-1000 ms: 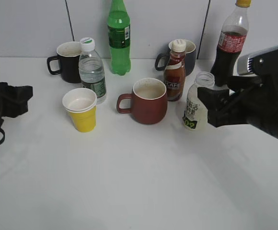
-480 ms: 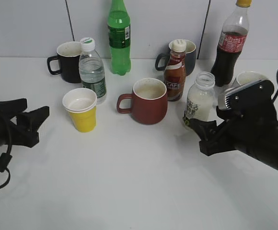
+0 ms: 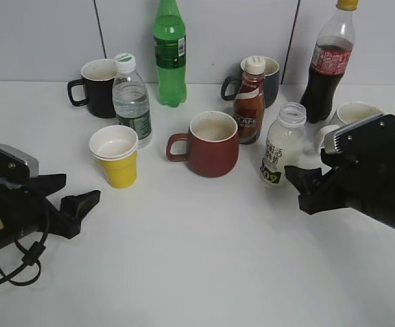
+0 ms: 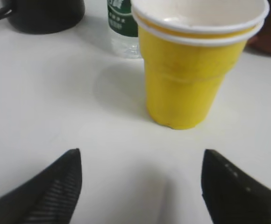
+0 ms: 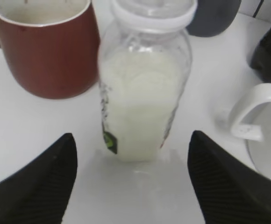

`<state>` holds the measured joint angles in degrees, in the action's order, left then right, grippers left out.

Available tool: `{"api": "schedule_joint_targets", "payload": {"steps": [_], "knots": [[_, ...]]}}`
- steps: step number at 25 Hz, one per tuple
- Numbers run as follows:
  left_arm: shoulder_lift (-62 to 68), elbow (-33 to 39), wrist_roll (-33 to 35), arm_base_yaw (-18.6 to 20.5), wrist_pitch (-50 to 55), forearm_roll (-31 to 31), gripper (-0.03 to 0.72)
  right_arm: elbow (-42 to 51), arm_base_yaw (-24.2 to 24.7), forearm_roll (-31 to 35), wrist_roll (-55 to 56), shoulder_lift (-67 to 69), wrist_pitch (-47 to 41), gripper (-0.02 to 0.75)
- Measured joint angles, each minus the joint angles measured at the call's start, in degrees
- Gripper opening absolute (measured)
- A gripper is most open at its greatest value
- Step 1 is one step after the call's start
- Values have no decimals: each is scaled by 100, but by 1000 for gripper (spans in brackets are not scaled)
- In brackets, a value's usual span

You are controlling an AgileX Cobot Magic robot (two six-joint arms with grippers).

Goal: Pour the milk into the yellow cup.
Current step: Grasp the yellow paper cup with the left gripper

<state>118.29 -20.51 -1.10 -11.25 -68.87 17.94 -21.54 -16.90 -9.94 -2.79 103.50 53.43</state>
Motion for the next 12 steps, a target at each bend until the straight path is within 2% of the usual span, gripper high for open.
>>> {"api": "schedule_joint_targets", "payload": {"steps": [7, 12], "knots": [[282, -674, 4, 0, -34, 755, 621, -168, 33, -247, 118, 309, 138, 554], [565, -1125, 4, 0, -39, 1070, 622, -168, 33, -252, 143, 523, 304, 554]]}}
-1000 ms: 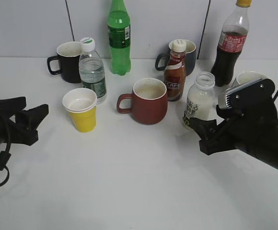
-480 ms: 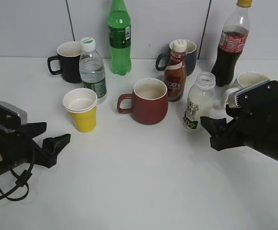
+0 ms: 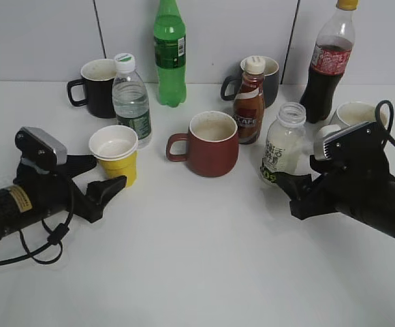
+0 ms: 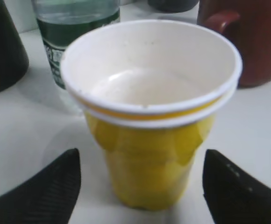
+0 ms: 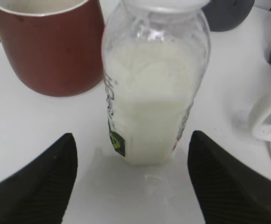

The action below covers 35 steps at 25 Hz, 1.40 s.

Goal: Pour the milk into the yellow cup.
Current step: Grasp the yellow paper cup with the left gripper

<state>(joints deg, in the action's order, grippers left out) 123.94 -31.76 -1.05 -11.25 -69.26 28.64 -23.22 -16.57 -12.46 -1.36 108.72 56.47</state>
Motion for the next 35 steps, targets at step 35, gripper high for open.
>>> {"api": "schedule_joint_targets", "payload": {"steps": [35], "knots": [[924, -1377, -259, -86, -10, 377, 596, -31, 0, 0, 6, 16, 103, 554]]}}
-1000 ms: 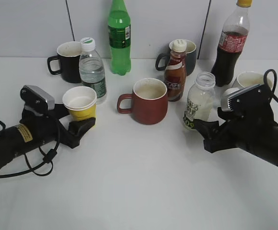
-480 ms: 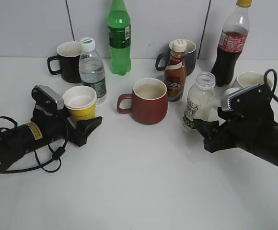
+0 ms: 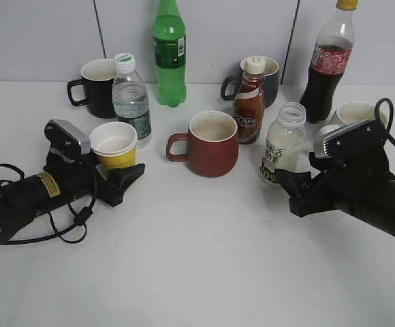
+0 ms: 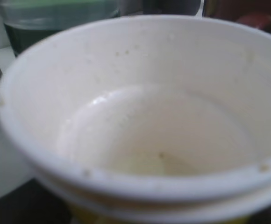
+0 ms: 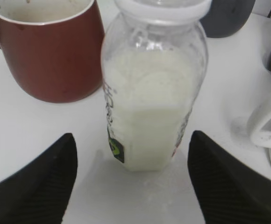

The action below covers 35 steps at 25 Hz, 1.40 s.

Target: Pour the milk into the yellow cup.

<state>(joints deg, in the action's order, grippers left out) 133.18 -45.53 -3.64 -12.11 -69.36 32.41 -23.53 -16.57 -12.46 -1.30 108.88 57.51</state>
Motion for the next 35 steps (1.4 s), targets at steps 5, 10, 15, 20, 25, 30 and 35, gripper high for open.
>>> {"api": "schedule_joint_targets", "payload": {"steps": [5, 10, 15, 20, 25, 30, 35], "knots": [[-168, 0, 0, 0, 6, 0, 594, 0, 0, 0, -8, 0, 0, 554], [-186, 0, 0, 0, 6, 0, 593, 0, 0, 5, -8, 0, 0, 554], [-186, 0, 0, 0, 11, 0, 526, 0, 0, 5, -2, 0, 5, 554], [-186, 0, 0, 0, 11, 0, 365, 0, 0, 49, -8, 0, 5, 554], [-246, 57, 0, 0, 11, 0, 322, -43, 0, 180, -8, 3, 5, 554], [-663, 346, 0, 0, 36, 7, 316, -276, 0, 200, 11, 250, 17, 554], [-1109, 707, 0, 0, 36, 9, 315, -652, 0, 200, 130, 634, 35, 554]]}}
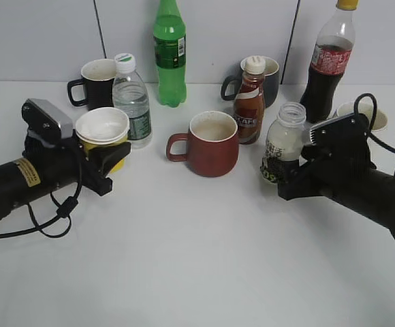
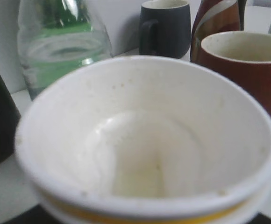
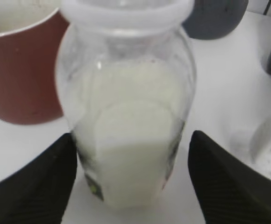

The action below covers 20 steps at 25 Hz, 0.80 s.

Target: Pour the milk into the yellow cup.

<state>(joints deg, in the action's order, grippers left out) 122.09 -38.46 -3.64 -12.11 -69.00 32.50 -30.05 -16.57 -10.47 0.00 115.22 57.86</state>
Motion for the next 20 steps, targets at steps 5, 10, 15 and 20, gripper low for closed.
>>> {"api": "schedule_joint_targets", "payload": {"steps": [5, 10, 15, 20], "knots": [[-293, 144, 0, 0, 0, 138, 314, -370, 0, -113, 137, 288, 100, 554], [-378, 144, 0, 0, -5, 423, 314, -596, 0, -215, 187, 580, 256, 555], [-378, 144, 0, 0, -5, 459, 314, -742, 0, -234, 198, 793, 423, 555], [-378, 144, 0, 0, -5, 466, 314, -881, 0, -240, 203, 921, 434, 536]]}}
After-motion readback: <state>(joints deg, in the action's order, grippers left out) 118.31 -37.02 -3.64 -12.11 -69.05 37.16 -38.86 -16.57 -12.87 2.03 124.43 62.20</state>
